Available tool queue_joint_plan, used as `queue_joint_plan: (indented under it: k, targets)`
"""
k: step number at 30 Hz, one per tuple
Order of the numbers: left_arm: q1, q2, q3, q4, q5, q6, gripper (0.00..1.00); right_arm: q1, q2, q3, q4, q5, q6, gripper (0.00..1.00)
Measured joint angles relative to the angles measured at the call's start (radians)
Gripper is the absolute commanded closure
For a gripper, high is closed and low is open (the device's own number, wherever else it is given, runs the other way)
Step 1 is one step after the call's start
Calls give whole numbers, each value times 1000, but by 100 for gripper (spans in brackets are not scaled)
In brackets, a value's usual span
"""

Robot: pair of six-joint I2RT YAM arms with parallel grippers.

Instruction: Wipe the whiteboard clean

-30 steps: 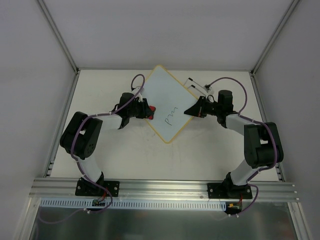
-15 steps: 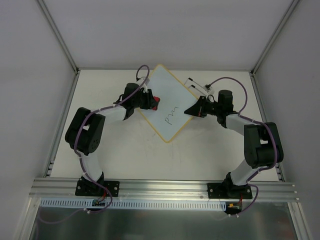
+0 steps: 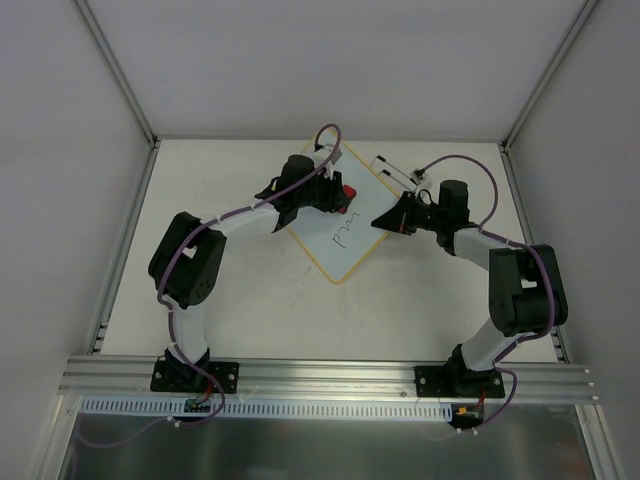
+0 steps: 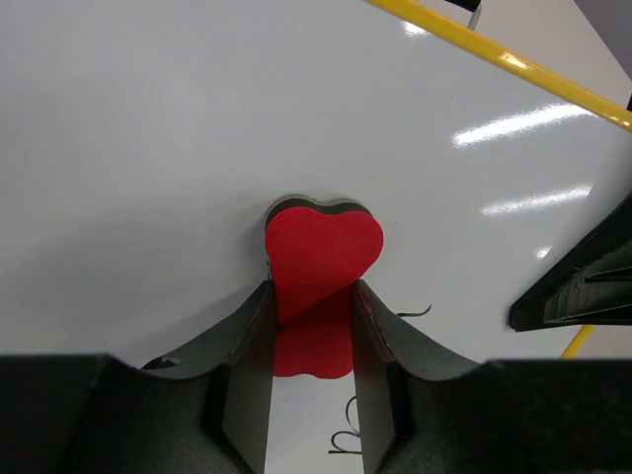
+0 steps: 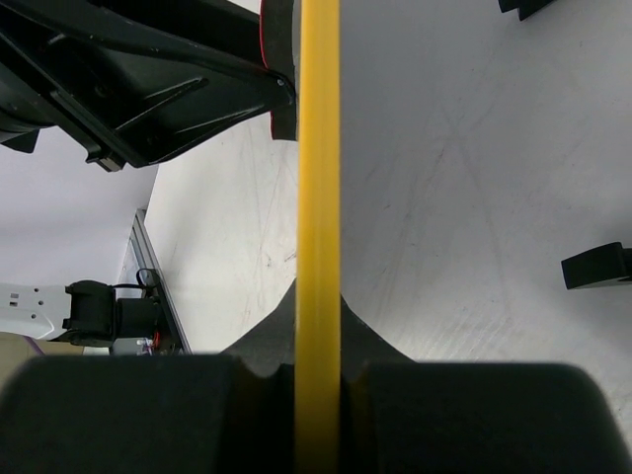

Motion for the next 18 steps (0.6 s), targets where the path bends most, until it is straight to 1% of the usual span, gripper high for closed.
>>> queue_joint_plan:
  k: [10,14,18]
  targets:
    - [-80,7,45,-39,25,96,100,-2,0,0,-3,3,0,100]
    - [-109,4,40,-40,37,107,100,-3,0,0,-6,3,0,100]
    - [-111,-8,6,-16,39,103,100,-3,0,0,-6,2,-2,100]
